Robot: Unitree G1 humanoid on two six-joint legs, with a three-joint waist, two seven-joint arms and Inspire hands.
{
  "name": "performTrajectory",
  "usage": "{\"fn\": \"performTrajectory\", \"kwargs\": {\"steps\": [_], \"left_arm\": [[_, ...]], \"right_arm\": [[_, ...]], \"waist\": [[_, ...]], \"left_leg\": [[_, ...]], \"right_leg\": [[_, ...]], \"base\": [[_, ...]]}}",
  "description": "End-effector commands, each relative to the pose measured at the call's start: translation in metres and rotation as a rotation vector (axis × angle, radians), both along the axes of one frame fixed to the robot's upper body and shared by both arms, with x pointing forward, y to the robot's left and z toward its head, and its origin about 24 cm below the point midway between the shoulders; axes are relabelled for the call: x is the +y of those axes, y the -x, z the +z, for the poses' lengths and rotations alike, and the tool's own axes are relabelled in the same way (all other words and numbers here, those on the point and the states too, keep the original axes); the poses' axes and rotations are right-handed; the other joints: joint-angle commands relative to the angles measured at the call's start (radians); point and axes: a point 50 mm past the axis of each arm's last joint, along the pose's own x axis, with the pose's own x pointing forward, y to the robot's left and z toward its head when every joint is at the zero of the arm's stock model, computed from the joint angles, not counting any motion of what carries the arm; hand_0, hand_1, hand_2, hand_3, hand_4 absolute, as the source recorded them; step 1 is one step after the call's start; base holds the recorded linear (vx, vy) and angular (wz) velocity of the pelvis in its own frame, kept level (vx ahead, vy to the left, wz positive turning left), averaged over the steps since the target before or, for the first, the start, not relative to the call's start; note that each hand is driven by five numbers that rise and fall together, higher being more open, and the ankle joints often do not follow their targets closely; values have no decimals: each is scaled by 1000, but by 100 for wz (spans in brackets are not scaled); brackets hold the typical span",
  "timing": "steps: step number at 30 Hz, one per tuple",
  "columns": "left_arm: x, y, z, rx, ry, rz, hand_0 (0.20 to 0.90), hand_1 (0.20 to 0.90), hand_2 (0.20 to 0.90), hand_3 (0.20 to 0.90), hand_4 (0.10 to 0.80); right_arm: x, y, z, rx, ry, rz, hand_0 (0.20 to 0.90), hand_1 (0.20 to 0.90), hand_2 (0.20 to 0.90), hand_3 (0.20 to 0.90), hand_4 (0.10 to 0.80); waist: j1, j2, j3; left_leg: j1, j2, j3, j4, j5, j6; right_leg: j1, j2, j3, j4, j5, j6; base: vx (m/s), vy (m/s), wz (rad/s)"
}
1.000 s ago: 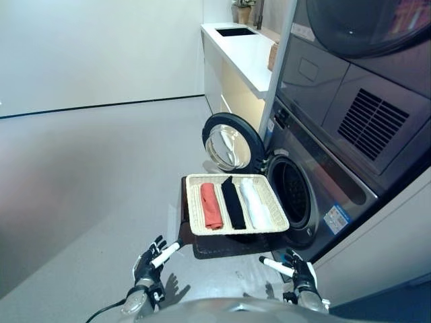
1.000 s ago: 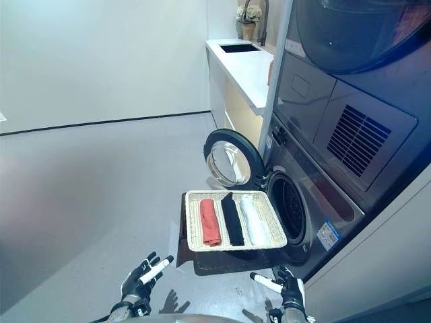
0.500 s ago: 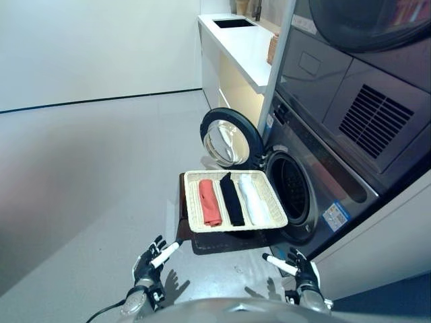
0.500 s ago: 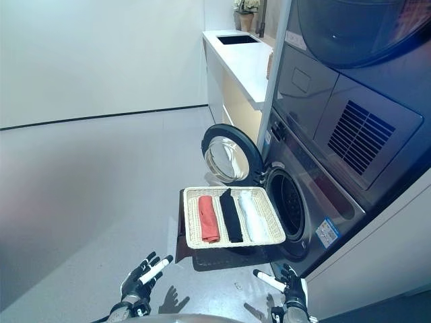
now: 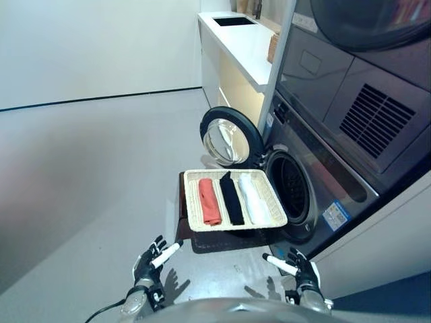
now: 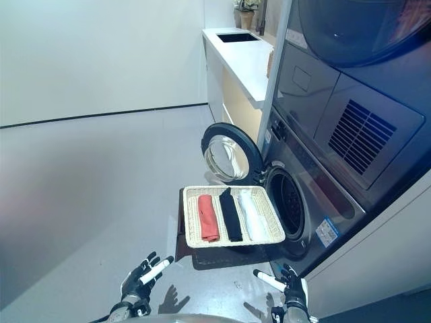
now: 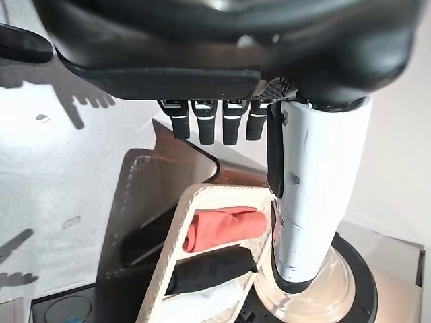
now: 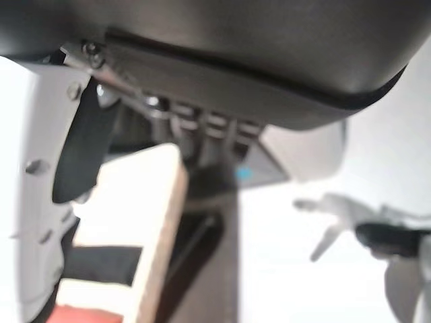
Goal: Pick up the clothes and place them into the washing machine
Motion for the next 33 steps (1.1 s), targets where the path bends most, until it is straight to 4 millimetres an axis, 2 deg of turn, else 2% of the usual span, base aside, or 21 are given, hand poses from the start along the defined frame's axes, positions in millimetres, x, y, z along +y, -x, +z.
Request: {"fn": "performTrajectory", "kwargs": {"steps": [1,2,4,5,6,7,9,10,12,13,17,19,23,25,29,31,33], "left_arm": [[17,-49,31,-225,-78,-53,900,900,900,900,800],[18,-48,30,-220,-74,-46,900,900,900,900,800],[17,-47,30,-222,-62,-26,900,900,900,900,800],[17,-48,31,-228,-61,-17,900,900,900,900,800],[19,-49,32,-239,-66,-8,900,900,900,900,800],[19,-49,32,-236,-62,-5,900,900,900,900,800],[17,-48,31,-234,-51,-8,900,900,900,900,800],[16,-48,31,-235,-50,-13,900,900,900,900,800],[20,-53,36,-263,-64,-11,900,900,900,900,800],[21,-52,37,-265,-61,-7,900,900,900,900,800],[19,-43,31,-230,-50,5,900,900,900,900,800],[18,-39,28,-212,-44,10,900,900,900,900,800],[22,-43,32,-227,-62,10,900,900,900,900,800],[26,-45,34,-240,-73,13,900,900,900,900,800],[28,-45,36,-250,-71,19,900,900,900,900,800],[25,-47,36,-253,-59,11,900,900,900,900,800],[20,-47,34,-245,-48,7,900,900,900,900,800]], "right_arm": [[-16,-51,30,-232,82,11,900,900,900,900,800],[-16,-50,29,-228,81,10,900,900,900,900,800],[-16,-53,30,-234,75,6,900,900,900,900,800],[-16,-54,30,-239,71,15,900,900,900,900,800],[-15,-55,29,-226,74,46,900,900,900,900,800],[-14,-56,30,-227,76,59,900,900,900,900,800],[-13,-57,30,-228,74,59,900,900,900,900,800],[-11,-59,29,-231,64,49,900,900,900,900,800],[-10,-64,32,-244,67,65,900,900,900,900,800],[-11,-65,32,-241,73,74,900,900,900,900,800],[-8,-61,27,-215,63,74,900,900,900,900,800],[-8,-58,26,-208,58,68,900,900,900,900,800],[-2,-61,27,-223,41,86,900,900,900,900,800],[0,-61,28,-229,33,95,900,900,900,900,800],[-3,-57,28,-223,42,101,900,900,900,900,800],[-10,-56,31,-231,62,87,900,900,900,900,800],[-18,-59,34,-241,91,72,900,900,900,900,800]], "waist": [[6,-30,32],[7,-30,31],[23,-41,45],[33,-48,50],[54,-55,55],[51,-57,50],[38,-55,44],[42,-52,43],[59,-58,66],[58,-56,66],[56,-36,44],[57,-28,38],[56,-16,55],[49,-14,66],[51,-17,68],[52,-31,81],[51,-31,77]], "left_leg": [[58,13,73,74,-91,-22],[55,13,61,88,-101,-21],[20,-16,-53,137,-133,-13],[1,-45,-134,147,-149,-5],[-20,-89,-251,157,-182,10],[-34,-104,-271,153,-184,18],[-35,-83,-203,138,-175,22],[-25,-89,-211,146,-179,30],[-47,-107,-296,176,-180,24],[-40,-101,-319,150,-178,20],[27,-63,-268,66,-163,19],[50,-66,-257,60,-165,22],[65,-68,-249,66,-175,32],[78,-63,-251,56,-169,32],[60,-45,-256,121,-142,7],[10,-56,-263,218,-124,-5],[-29,-71,-256,154,-116,5]], "right_leg": [[-70,75,-15,-5,45,-81],[-68,81,-10,-5,42,-83],[-80,89,17,-5,45,-89],[-90,91,32,-5,48,-92],[-108,99,64,-5,51,-97],[-119,99,73,-5,54,-99],[-127,100,80,-5,59,-96],[-128,106,90,-5,53,-100],[-135,103,108,3,56,-107],[-141,98,104,6,56,-106],[-119,99,96,-5,45,-92],[-96,93,94,-2,33,-90],[-138,73,108,126,-11,-101],[-162,80,120,164,-30,-109],[-126,98,89,140,-45,-122],[-103,91,68,131,-37,-125],[-92,73,61,124,-31,-107]], "base": [[21,-51,24],[25,-63,2],[-4,-56,-29],[-25,-71,-32],[-27,-65,-36],[-19,-47,-59],[34,11,-77],[48,15,-22],[-26,35,-2],[-23,71,-10],[64,40,2],[88,46,-6],[-5,50,-2],[-20,15,0],[10,-77,5],[-41,-65,26],[24,41,44]]}}
